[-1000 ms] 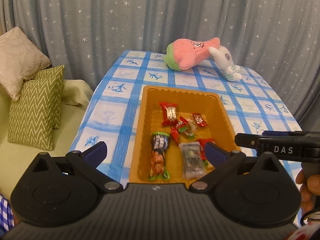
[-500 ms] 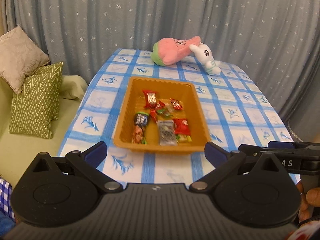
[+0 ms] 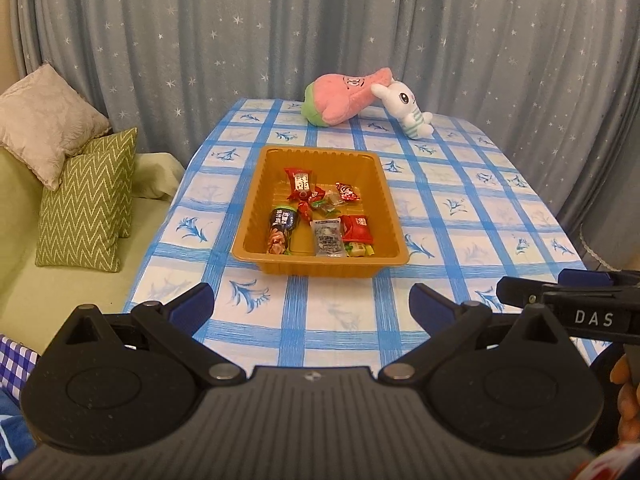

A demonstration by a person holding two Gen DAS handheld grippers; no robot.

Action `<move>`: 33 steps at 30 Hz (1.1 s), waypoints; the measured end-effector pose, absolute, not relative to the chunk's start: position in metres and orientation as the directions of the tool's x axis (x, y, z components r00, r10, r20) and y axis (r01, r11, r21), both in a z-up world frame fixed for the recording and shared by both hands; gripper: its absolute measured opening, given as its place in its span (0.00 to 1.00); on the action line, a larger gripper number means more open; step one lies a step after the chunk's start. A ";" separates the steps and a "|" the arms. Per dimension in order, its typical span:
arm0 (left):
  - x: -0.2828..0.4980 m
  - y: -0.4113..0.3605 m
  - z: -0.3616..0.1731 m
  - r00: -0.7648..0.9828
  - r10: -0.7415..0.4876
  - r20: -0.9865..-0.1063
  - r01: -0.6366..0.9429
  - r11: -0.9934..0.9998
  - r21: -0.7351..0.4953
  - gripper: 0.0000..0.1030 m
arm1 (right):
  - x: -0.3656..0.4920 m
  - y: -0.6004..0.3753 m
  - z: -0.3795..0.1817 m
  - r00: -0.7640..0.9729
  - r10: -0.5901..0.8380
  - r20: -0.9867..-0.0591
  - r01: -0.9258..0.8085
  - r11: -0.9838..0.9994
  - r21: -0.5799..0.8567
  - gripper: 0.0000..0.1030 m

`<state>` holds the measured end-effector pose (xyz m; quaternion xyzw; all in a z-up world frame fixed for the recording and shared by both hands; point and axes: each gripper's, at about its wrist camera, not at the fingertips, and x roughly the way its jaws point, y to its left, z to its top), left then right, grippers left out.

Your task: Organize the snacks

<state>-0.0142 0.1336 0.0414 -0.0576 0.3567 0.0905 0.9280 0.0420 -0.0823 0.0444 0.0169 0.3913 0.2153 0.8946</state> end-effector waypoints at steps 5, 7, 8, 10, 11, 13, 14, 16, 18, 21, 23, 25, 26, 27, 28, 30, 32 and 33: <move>-0.023 0.129 0.045 0.741 0.128 -0.660 -0.209 0.977 -0.046 1.00 | 0.029 -0.087 0.053 0.619 0.398 -0.677 -0.373 0.908 0.192 0.84; -0.026 0.127 0.048 0.746 0.126 -0.653 -0.206 0.977 -0.047 1.00 | 0.026 -0.089 0.054 0.622 0.398 -0.674 -0.373 0.908 0.191 0.84; -0.026 0.125 0.049 0.749 0.126 -0.650 -0.204 0.978 -0.045 1.00 | 0.024 -0.089 0.055 0.623 0.399 -0.673 -0.375 0.907 0.191 0.84; -0.028 0.124 0.051 0.755 0.126 -0.644 -0.202 0.978 -0.046 1.00 | 0.021 -0.090 0.057 0.625 0.401 -0.669 -0.378 0.906 0.190 0.84; -0.028 0.123 0.052 0.757 0.126 -0.641 -0.202 0.978 -0.046 1.00 | 0.020 -0.090 0.058 0.627 0.403 -0.667 -0.379 0.906 0.190 0.84; -0.029 0.122 0.053 0.761 0.129 -0.636 -0.202 0.978 -0.044 1.00 | 0.018 -0.092 0.060 0.630 0.405 -0.663 -0.380 0.905 0.191 0.84; -0.029 0.121 0.053 0.762 0.130 -0.634 -0.202 0.978 -0.042 1.00 | 0.017 -0.092 0.060 0.632 0.405 -0.661 -0.380 0.905 0.191 0.84; -0.031 0.121 0.054 0.764 0.132 -0.632 -0.202 0.979 -0.040 1.00 | 0.015 -0.094 0.061 0.637 0.403 -0.657 -0.377 0.906 0.190 0.84; -0.031 0.121 0.054 0.766 0.134 -0.629 -0.203 0.978 -0.038 1.00 | 0.015 -0.095 0.062 0.638 0.404 -0.656 -0.375 0.907 0.193 0.84; -0.032 0.120 0.055 0.767 0.135 -0.627 -0.203 0.979 -0.037 1.00 | 0.015 -0.096 0.063 0.639 0.405 -0.654 -0.373 0.907 0.196 0.84; -0.032 0.120 0.055 0.768 0.139 -0.625 -0.203 0.979 -0.033 1.00 | 0.015 -0.096 0.063 0.639 0.406 -0.653 -0.372 0.906 0.199 0.84; -0.032 0.119 0.055 0.768 0.138 -0.626 -0.203 0.979 -0.032 1.00 | 0.015 -0.096 0.063 0.639 0.406 -0.654 -0.373 0.906 0.198 0.84; -0.032 0.119 0.055 0.768 0.139 -0.626 -0.204 0.979 -0.032 1.00 | 0.015 -0.096 0.063 0.638 0.407 -0.653 -0.373 0.906 0.199 0.84; -0.032 0.119 0.055 0.768 0.140 -0.625 -0.204 0.978 -0.032 1.00 | 0.015 -0.097 0.063 0.639 0.406 -0.653 -0.373 0.906 0.198 0.84; -0.032 0.119 0.055 0.768 0.140 -0.625 -0.204 0.978 -0.032 1.00 | 0.015 -0.097 0.063 0.639 0.406 -0.653 -0.374 0.906 0.198 0.84; -0.032 0.119 0.055 0.768 0.138 -0.625 -0.202 0.979 -0.032 1.00 | 0.015 -0.097 0.063 0.638 0.406 -0.654 -0.373 0.906 0.199 0.84; -0.032 0.118 0.055 0.768 0.139 -0.625 -0.203 0.979 -0.031 1.00 | 0.015 -0.097 0.063 0.639 0.406 -0.654 -0.372 0.907 0.199 0.84; -0.032 0.118 0.055 0.768 0.139 -0.625 -0.202 0.979 -0.031 1.00 | 0.015 -0.097 0.063 0.639 0.405 -0.654 -0.371 0.907 0.199 0.84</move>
